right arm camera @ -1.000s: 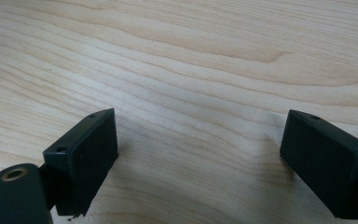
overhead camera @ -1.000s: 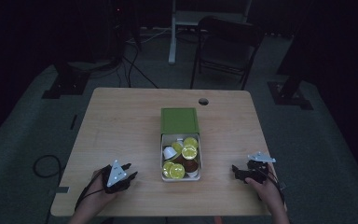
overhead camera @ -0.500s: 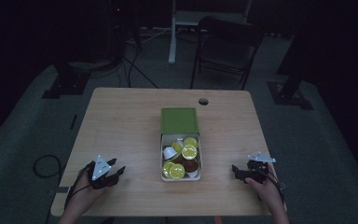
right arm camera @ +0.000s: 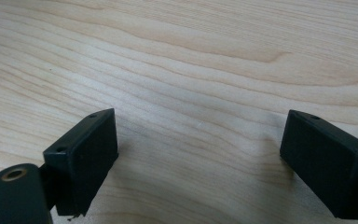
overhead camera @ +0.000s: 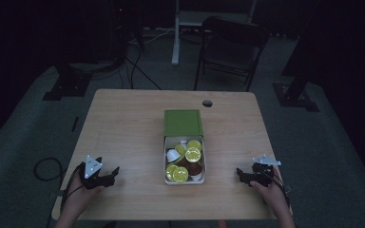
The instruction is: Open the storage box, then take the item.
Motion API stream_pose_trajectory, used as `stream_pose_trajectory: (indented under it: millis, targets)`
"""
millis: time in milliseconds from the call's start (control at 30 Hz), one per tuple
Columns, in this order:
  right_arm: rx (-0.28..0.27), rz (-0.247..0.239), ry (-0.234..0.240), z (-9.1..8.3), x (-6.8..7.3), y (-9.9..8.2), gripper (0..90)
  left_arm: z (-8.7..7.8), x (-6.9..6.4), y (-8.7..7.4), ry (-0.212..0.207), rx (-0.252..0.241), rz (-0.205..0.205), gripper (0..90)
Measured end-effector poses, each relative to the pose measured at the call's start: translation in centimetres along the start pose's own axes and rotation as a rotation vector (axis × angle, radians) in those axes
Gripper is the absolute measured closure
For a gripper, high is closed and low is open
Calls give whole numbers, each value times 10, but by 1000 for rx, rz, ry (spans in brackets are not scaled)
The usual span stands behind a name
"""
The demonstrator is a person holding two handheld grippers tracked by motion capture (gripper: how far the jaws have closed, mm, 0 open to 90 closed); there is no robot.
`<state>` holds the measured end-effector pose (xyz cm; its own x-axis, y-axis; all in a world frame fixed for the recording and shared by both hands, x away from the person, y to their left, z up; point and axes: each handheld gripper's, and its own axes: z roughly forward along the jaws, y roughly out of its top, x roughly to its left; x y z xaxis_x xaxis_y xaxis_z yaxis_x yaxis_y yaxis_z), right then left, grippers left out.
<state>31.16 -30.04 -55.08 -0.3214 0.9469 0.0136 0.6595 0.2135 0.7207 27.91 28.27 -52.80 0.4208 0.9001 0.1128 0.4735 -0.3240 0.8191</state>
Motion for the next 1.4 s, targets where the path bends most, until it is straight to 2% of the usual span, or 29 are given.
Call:
stream_pose_trajectory:
  millis: [100, 267, 433, 500, 567, 667, 700, 800, 1267, 1400]
  targets:
    - [0, 0, 0, 0, 0, 0, 106, 0, 5, -4, 11, 21, -7, 173]
    - [-1, -1, 0, 0, 0, 0, 106, 2, 9, -10, -1, 56, -24, 158]
    - [0, -1, 1, 0, 0, 0, 106, 6, 12, -15, 13, 80, -70, 158]
    - [0, -1, 0, 0, 0, 0, 106, 6, 13, -15, 12, 84, -75, 158]
    - [0, -1, 1, 0, 0, 0, 106, 6, 14, -16, 13, 105, -87, 158]
    - [-1, -1, 2, 0, 0, 0, 106, 7, 14, -17, 8, 177, -94, 158]
    - [0, -1, 2, 0, 0, 0, 106, 8, 14, -17, 6, 178, -116, 157]
    - [0, 0, 2, 0, 0, 0, 106, 8, 16, -17, 3, 184, -134, 157]
    - [0, -1, 0, 0, 1, 0, 106, 10, 16, -17, 1, 189, -134, 134]
    - [6, 23, 8, -2, 3, 0, 106, 10, 16, -17, 1, 189, -134, 134]
